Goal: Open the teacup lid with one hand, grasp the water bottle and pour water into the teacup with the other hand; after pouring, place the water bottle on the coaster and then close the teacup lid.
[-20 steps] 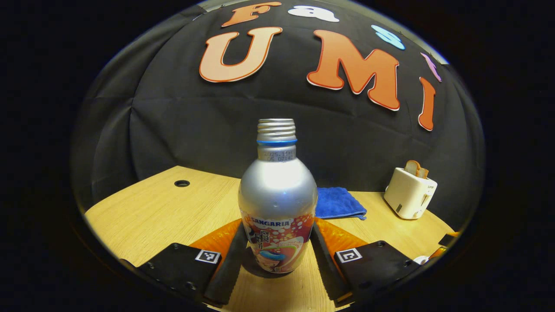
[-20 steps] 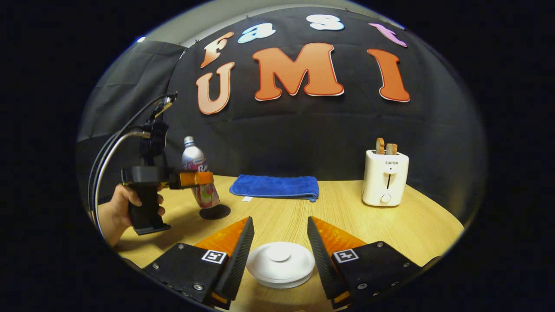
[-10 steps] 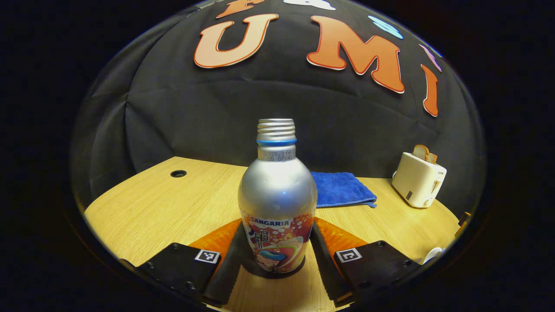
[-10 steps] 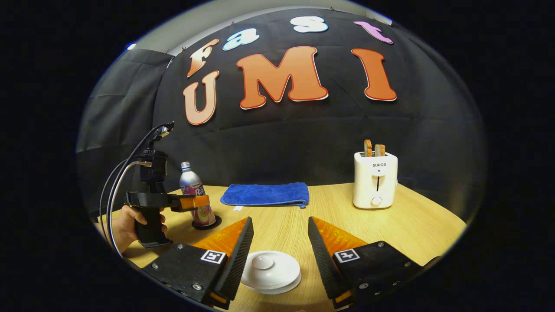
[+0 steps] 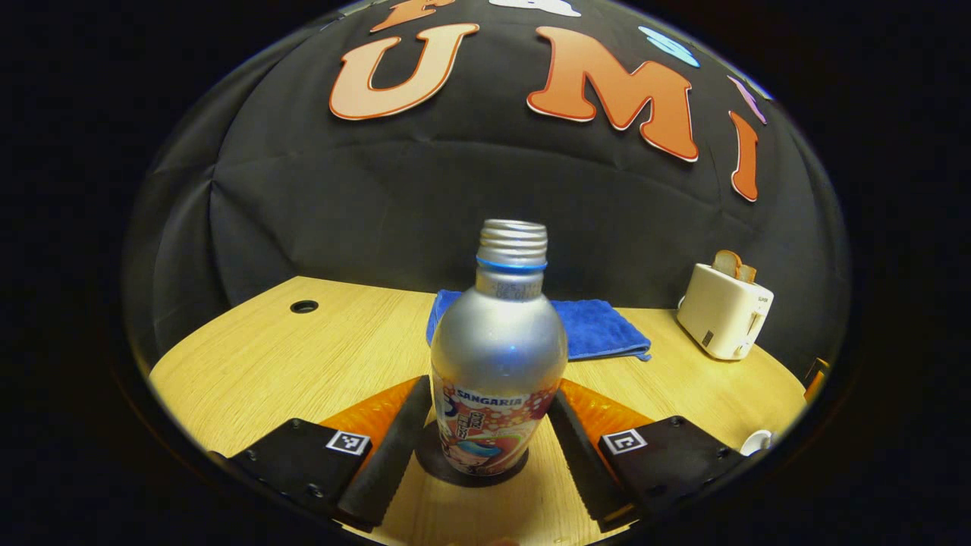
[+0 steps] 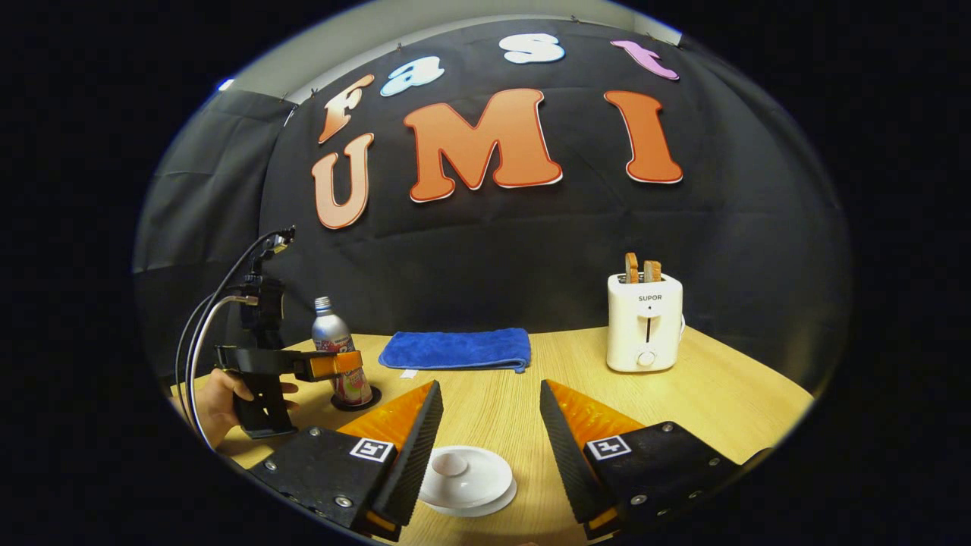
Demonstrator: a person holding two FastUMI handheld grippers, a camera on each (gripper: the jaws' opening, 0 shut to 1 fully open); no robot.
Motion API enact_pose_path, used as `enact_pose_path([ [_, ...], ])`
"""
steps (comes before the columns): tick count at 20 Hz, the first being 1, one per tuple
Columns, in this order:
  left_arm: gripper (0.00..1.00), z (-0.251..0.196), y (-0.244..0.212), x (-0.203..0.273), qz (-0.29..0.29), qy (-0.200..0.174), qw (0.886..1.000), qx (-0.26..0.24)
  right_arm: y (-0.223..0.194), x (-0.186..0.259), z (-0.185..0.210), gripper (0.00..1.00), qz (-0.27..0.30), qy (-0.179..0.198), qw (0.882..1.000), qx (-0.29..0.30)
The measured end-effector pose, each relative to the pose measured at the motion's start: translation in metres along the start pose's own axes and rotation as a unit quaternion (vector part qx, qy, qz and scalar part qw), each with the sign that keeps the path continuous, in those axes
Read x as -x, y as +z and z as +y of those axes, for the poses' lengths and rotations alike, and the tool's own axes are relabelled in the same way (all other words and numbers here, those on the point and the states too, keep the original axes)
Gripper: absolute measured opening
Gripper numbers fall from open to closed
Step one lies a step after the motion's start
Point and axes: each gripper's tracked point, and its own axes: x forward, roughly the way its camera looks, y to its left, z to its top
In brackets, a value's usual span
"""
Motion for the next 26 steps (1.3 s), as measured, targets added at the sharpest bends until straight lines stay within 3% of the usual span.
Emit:
enact_pose_path([
  [7,0.96,-0.006,0.005,0.029,-0.018,0.003,0.999,-0.04,0.017,0.014,0.015,0.77,-0.02,0.011,1.0,0.009],
  [13,0.96,-0.013,0.003,0.064,-0.027,-0.001,0.999,-0.043,0.031,0.034,0.028,0.77,-0.038,0.024,0.999,0.017],
  [18,0.95,-0.016,0.03,0.115,-0.074,0.004,0.996,-0.05,0.045,0.05,0.035,0.77,-0.054,0.026,0.998,0.025],
  [26,0.94,0.0,0.078,0.214,-0.175,0.039,0.981,-0.07,0.075,0.069,0.047,0.84,-0.093,0.002,0.995,0.042],
])
